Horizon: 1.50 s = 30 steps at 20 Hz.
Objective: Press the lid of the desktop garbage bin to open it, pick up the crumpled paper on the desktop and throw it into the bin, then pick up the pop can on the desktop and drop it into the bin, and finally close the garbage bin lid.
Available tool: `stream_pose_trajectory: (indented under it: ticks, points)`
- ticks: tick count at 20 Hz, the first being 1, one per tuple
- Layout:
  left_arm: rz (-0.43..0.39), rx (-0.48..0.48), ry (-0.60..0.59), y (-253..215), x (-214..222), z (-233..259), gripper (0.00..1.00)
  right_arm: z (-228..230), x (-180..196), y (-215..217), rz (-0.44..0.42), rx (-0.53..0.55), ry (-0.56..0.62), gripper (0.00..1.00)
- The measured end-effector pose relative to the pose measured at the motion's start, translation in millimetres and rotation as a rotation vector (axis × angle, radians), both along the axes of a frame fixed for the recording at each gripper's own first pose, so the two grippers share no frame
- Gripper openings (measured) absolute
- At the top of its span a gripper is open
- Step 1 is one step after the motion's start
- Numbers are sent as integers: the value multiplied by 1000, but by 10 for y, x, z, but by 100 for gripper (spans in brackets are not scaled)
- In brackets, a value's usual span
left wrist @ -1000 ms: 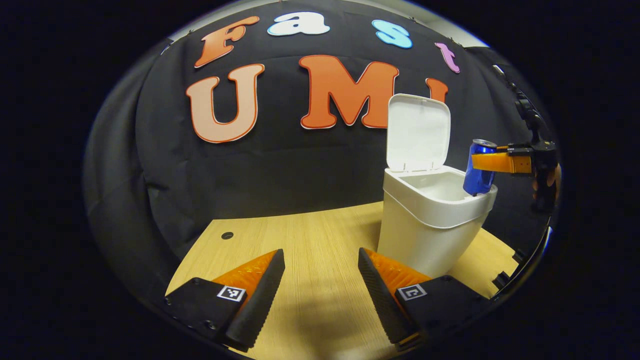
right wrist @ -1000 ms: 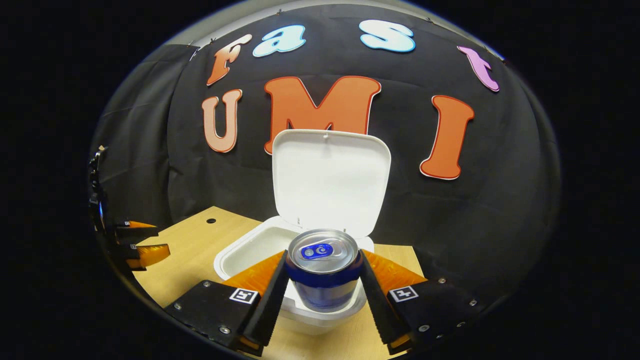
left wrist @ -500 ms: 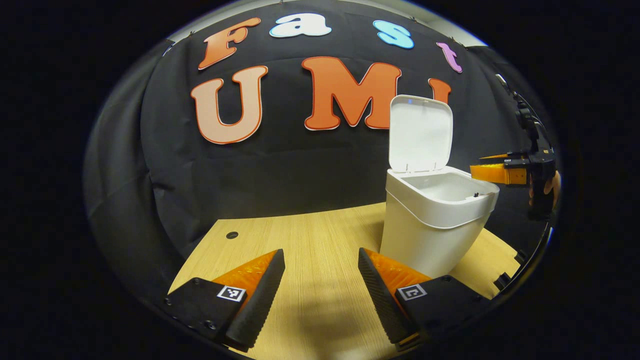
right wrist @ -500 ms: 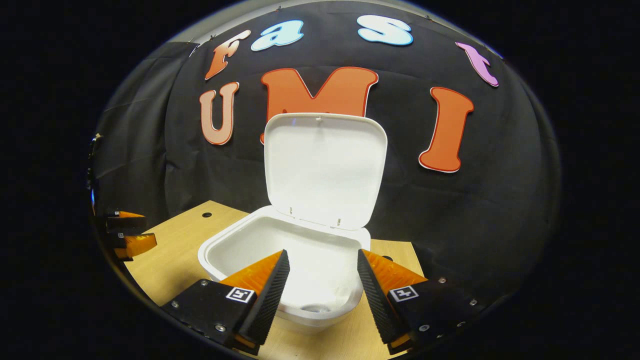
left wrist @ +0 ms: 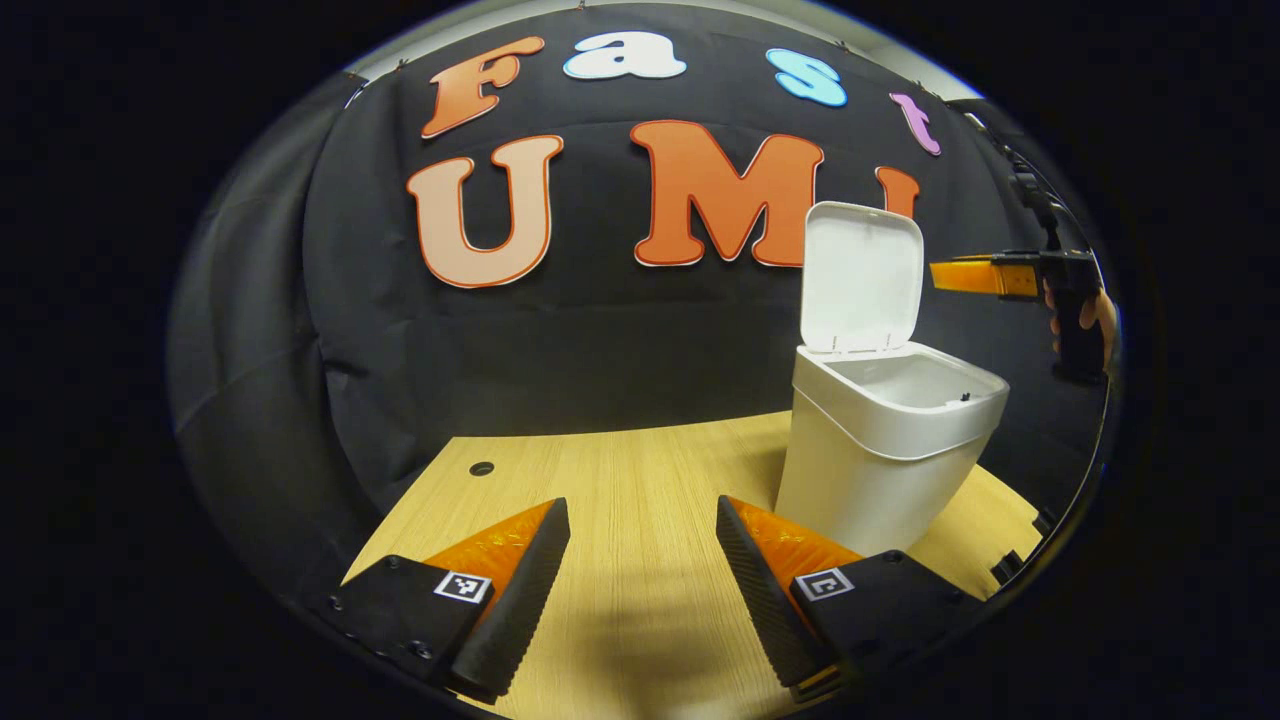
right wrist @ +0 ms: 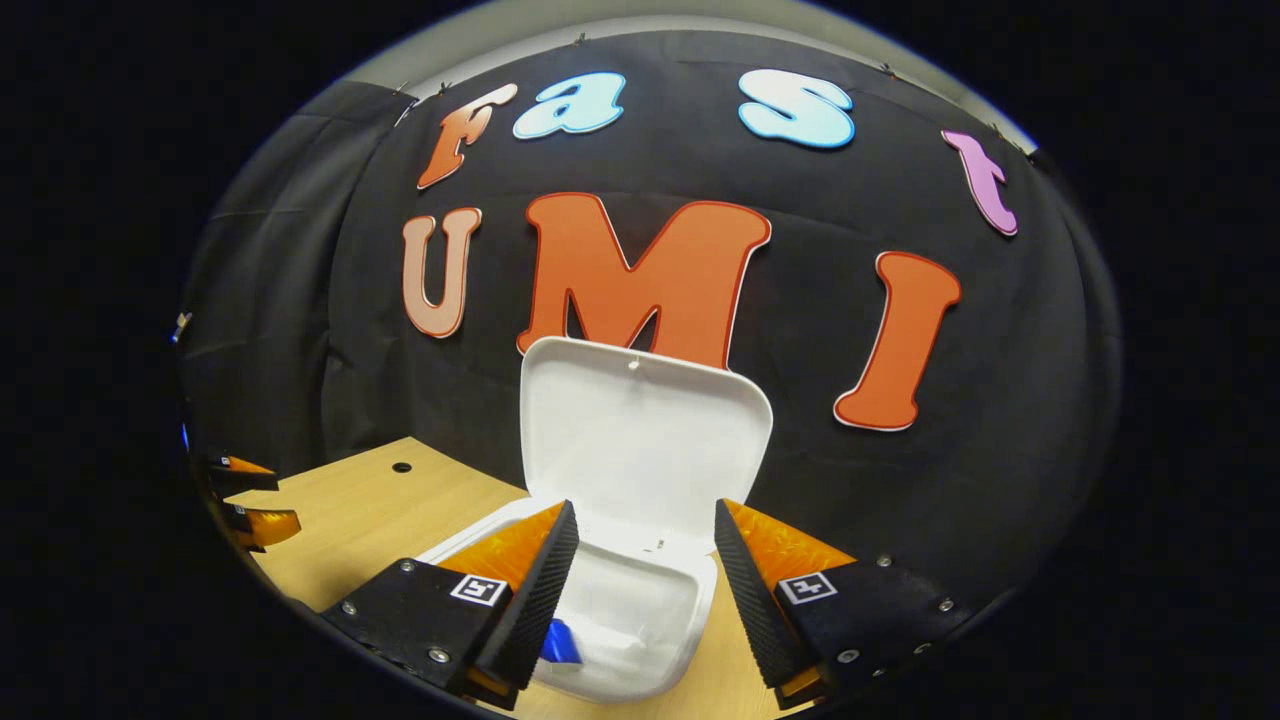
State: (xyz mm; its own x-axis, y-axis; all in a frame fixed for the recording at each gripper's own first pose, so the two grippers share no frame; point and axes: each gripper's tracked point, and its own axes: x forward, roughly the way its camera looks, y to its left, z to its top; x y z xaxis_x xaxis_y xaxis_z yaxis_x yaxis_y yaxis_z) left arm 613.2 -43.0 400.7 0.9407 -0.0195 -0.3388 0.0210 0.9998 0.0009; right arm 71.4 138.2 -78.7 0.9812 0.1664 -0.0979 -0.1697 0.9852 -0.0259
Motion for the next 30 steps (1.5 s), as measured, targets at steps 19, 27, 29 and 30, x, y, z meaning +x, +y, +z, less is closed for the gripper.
stream_pose_trajectory:
  ticks: [19,27,29,30]
  points:
    - [202,-16,23,832,-357,-97,94,1095,835,84,-44,-61,-133,82]
    - [235,-29,48,944,-359,-183,95,887,918,188,-23,2,-67,80]
    - [222,-23,49,925,-338,-196,95,850,817,203,-19,2,-69,80]
    - [216,-17,47,922,-318,-193,95,860,759,217,-16,4,-73,80]
